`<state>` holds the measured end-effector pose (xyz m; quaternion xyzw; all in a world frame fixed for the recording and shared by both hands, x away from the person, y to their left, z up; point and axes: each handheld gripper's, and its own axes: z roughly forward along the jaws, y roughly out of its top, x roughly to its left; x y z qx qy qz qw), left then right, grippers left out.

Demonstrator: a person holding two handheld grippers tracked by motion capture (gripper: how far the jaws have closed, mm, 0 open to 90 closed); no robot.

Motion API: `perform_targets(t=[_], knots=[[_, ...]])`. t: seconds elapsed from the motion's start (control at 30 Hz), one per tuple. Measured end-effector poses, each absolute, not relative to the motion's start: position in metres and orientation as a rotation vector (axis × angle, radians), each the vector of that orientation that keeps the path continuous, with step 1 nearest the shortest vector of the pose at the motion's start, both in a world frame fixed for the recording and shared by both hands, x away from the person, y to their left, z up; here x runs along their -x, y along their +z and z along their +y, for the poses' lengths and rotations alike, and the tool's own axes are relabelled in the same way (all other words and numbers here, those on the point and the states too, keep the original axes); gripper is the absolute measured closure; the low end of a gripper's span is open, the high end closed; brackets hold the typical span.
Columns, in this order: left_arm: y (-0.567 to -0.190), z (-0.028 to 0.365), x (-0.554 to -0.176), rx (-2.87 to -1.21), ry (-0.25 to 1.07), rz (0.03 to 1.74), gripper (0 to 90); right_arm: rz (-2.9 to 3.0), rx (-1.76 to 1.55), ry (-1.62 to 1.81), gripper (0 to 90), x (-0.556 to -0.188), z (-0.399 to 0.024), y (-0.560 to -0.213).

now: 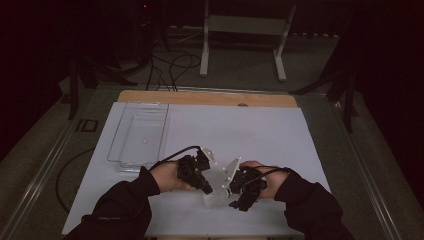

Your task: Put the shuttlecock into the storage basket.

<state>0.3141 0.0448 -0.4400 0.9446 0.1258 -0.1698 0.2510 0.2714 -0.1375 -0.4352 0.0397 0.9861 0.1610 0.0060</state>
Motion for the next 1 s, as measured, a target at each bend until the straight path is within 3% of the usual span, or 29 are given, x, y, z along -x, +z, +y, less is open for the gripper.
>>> perform_targets(t=[0.37,1.0], knots=[[-0.428,0.058,-0.316,-2.558,-0.405,0.364,90.0,3.09,-0.337,0.562,9.3,-0.281,-0.154,-0.442],[-0.406,0.089,-0.326,-2.518,-0.261,0.476,90.0,2.908,-0.547,0.648,8.7,-0.281,-0.19,-0.46]])
